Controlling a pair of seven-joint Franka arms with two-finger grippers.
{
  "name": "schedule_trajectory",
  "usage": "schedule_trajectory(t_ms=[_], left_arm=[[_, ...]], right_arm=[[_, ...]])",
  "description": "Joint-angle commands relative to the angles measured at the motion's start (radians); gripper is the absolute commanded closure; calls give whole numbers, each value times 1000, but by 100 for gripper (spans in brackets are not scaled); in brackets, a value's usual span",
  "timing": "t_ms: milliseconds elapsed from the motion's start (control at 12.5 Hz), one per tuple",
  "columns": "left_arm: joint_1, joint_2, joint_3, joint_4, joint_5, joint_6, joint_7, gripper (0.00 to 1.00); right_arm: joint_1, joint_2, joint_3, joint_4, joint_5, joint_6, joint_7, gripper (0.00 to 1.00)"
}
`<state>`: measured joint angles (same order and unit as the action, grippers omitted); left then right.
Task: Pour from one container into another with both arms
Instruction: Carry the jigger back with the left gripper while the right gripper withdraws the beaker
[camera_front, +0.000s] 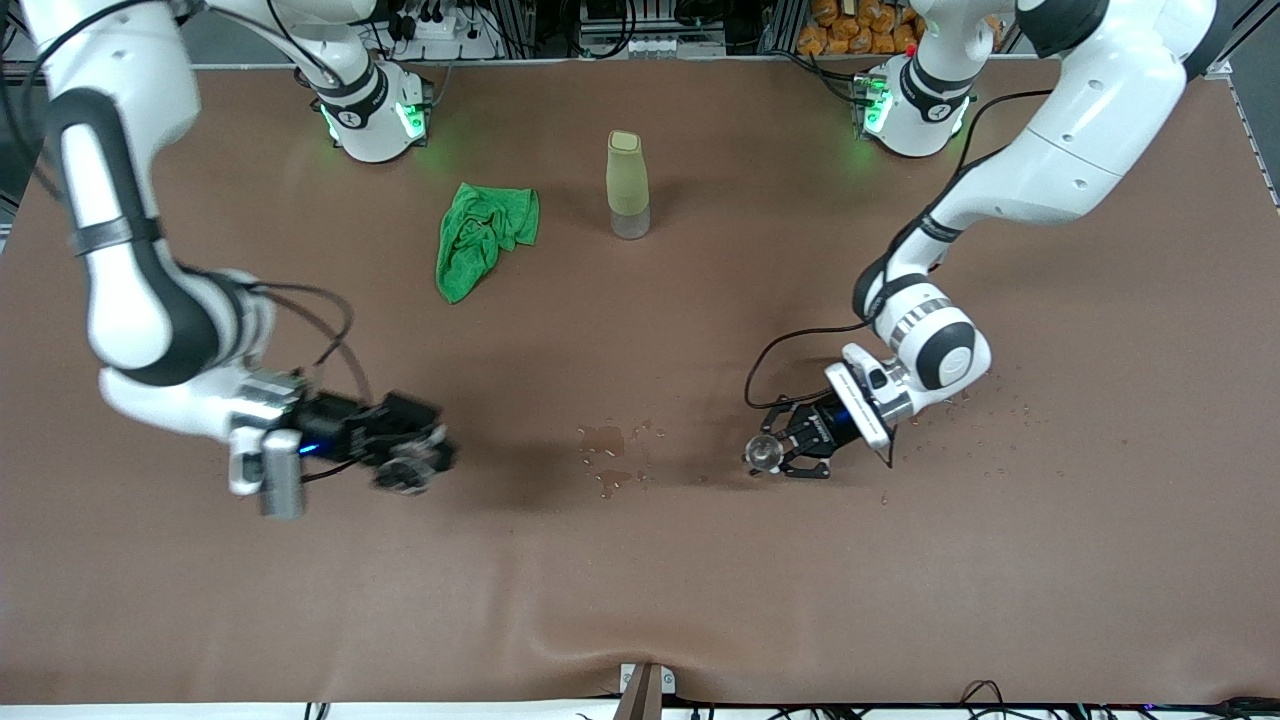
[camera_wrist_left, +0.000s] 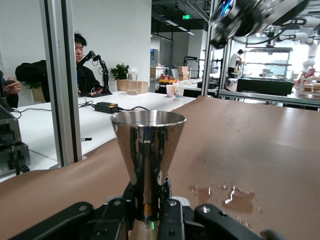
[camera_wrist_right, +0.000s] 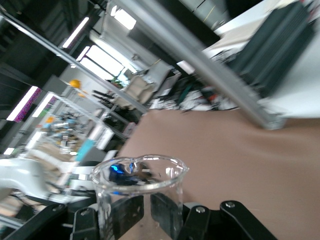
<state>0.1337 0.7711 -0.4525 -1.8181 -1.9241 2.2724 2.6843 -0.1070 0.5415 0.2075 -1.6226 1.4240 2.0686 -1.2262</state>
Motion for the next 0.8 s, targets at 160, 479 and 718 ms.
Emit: schedule_trajectory(t_ms=[160,479,718], left_arm=[[147,-18,-14,-73,161,-111,8,100],[277,-10,-14,-87,342,-195,-38,100],[372,-1,-12,-87,471,-263,-64,100]], right_arm=[[-253,124,24,59,-143,-18,-335,100],[-404,268,24,160,-140,-16,-580,100],[-445,392,26,286,-132,-2,-732,100]])
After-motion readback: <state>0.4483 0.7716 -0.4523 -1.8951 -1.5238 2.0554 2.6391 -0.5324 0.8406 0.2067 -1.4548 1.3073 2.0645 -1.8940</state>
